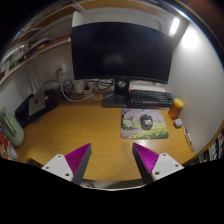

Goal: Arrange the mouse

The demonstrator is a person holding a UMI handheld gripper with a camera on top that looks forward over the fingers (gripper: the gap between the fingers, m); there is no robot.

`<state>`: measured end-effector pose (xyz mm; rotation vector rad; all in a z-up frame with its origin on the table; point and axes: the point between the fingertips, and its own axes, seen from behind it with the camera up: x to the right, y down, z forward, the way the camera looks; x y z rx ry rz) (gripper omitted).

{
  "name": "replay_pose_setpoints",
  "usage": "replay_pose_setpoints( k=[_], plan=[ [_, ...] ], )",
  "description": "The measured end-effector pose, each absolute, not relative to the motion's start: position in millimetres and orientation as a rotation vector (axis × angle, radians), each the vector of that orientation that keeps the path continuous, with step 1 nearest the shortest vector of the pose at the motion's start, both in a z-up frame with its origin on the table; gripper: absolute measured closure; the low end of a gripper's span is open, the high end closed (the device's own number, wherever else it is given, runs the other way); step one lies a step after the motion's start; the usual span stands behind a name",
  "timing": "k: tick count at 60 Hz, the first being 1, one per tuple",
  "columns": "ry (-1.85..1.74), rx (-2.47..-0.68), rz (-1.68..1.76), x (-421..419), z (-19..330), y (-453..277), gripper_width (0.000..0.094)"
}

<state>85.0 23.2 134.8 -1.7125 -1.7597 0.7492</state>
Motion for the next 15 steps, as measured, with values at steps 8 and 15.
replay_pose_setpoints(
  k=[8,15],
  plan=[
    [-1.764,-1.701,0.758,92.9,137.9,19.6,0.0086],
    [-1.764,-1.697,0.771,97.9,143.2,16.3,0.0086]
  ],
)
